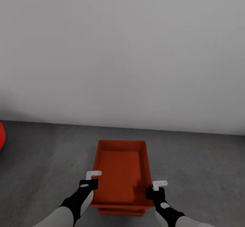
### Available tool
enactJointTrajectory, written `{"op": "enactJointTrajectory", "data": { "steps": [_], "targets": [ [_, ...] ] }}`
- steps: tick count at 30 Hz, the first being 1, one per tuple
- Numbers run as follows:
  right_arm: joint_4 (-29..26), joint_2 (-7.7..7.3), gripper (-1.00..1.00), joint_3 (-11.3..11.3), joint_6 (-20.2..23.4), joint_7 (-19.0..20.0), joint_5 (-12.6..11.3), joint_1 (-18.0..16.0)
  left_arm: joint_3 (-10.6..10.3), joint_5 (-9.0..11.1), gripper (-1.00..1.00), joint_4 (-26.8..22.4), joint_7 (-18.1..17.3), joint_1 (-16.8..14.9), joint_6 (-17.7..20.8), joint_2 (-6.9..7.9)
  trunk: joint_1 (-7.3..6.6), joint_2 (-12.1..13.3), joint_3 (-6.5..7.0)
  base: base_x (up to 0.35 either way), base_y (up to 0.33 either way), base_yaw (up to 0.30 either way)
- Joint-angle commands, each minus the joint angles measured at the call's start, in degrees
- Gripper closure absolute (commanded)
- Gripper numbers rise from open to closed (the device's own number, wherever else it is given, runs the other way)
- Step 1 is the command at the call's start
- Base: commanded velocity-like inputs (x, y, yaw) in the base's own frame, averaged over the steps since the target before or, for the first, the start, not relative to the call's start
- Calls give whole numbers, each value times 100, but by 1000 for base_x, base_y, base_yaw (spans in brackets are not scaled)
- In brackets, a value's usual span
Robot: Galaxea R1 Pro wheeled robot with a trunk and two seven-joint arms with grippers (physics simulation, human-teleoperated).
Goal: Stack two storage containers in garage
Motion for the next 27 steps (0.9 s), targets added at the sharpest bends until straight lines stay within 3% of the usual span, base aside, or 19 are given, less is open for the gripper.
{"op": "enactJointTrajectory", "data": {
  "steps": [1,27],
  "targets": [
    [8,4,100,-107,-48,-60,-122,-8,-25,57,100,-4,67,2,41,-3,23,-46,-23,0,0,0],
    [8,4,100,-106,-53,-60,-119,-8,-25,66,100,-4,67,2,39,-7,594,-1088,-490,0,0,0]
  ]
}}
